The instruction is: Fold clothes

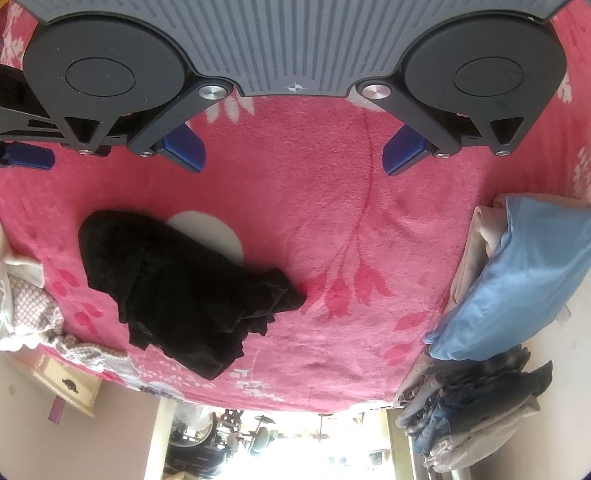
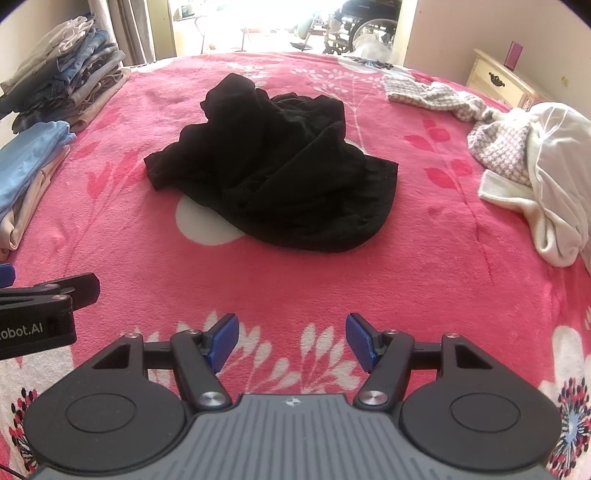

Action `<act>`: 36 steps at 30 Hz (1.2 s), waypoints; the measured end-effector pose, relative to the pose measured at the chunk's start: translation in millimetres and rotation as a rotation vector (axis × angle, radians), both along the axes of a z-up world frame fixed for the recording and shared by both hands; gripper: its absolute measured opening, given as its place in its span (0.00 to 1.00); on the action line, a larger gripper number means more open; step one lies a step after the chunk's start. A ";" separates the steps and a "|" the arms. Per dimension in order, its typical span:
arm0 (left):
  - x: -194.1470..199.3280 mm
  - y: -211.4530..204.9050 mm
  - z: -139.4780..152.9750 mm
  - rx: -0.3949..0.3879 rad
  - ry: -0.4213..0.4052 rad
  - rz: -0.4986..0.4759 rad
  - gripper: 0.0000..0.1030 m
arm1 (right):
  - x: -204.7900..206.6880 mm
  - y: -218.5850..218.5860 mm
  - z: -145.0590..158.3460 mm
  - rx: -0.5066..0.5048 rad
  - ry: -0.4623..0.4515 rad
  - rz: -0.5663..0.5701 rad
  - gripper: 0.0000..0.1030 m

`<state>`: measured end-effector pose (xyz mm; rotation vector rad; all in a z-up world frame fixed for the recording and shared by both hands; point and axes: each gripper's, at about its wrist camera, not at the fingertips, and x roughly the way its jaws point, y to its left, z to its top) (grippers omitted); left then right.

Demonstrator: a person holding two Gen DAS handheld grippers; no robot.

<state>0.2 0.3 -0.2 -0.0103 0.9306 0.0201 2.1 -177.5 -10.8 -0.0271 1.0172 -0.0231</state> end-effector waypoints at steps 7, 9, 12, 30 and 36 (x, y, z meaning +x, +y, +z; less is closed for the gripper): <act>4.0 1.7 -2.1 0.009 0.005 0.009 1.00 | -0.8 0.5 0.2 -0.001 -0.003 0.001 0.65; 0.1 2.2 -0.8 0.010 -0.007 0.012 1.00 | -1.0 0.5 0.2 -0.001 -0.003 0.001 0.65; 0.4 2.6 -0.3 0.007 -0.016 0.013 1.00 | -1.3 0.6 0.3 -0.002 -0.004 0.002 0.65; -0.8 -1.0 -0.9 0.000 -0.032 0.006 1.00 | -1.5 0.5 0.9 -0.002 -0.005 -0.001 0.65; 0.8 0.0 -1.7 -0.005 -0.025 0.006 1.00 | -1.1 0.6 0.3 -0.002 -0.003 -0.002 0.65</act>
